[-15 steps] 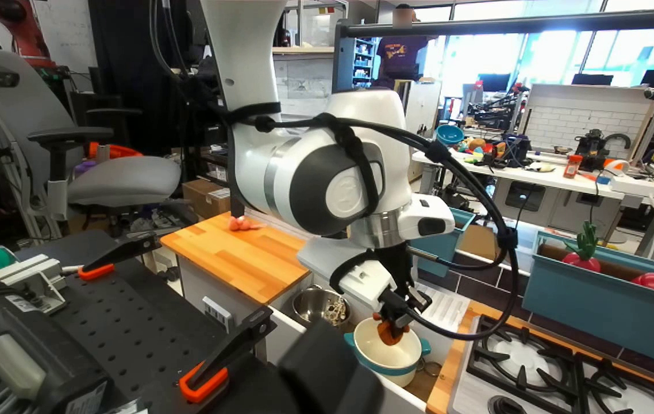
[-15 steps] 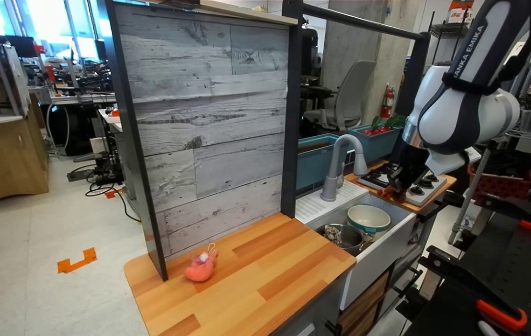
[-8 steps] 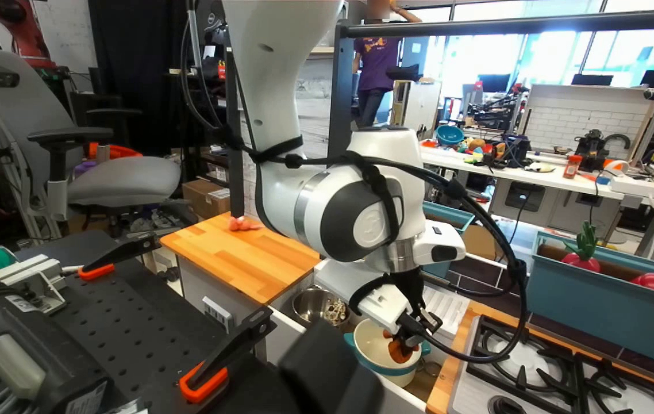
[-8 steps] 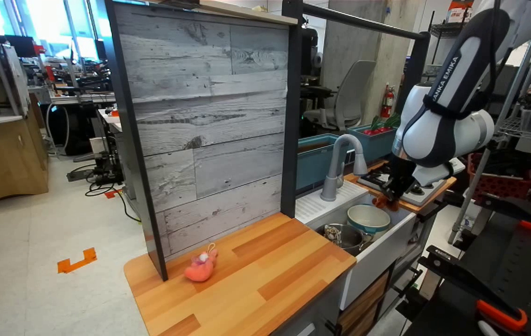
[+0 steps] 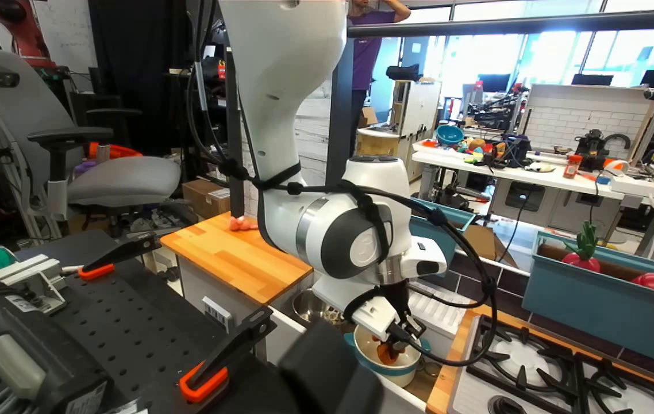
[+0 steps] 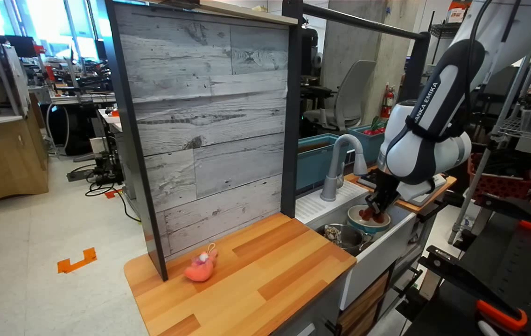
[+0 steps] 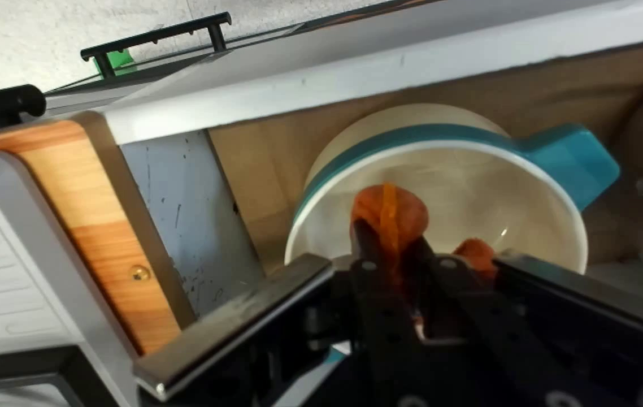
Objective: Pick up the animal plush toy on the counter and put it in the pot
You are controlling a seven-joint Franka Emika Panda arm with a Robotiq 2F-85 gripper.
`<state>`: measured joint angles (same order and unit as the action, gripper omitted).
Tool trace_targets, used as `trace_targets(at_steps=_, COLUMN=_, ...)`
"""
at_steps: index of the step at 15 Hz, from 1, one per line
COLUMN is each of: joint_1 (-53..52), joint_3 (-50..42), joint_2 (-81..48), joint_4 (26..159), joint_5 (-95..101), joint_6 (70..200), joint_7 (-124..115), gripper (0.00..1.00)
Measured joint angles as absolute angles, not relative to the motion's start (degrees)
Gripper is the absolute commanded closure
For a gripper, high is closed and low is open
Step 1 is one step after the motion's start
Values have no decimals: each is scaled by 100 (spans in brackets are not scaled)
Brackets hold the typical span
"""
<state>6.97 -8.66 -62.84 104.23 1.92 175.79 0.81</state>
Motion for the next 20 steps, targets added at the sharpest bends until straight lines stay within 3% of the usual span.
trace_targets(at_steps=7, joint_1=682, joint_3=-732, joint_2=-6261, joint_4=10318, joint_5=194, joint_6=17451, joint_7=86, gripper=5)
trace_targets(at_steps=8, joint_1=667, joint_3=-693, joint_2=-6155, joint_4=10408, joint_5=194, joint_6=17451, joint_7=86, gripper=1)
trace_targets(at_steps=20, joint_1=510, joint_3=-494, joint_2=-3164, joint_4=13417, joint_5=-36, joint_6=16723, joint_7=-318, gripper=0)
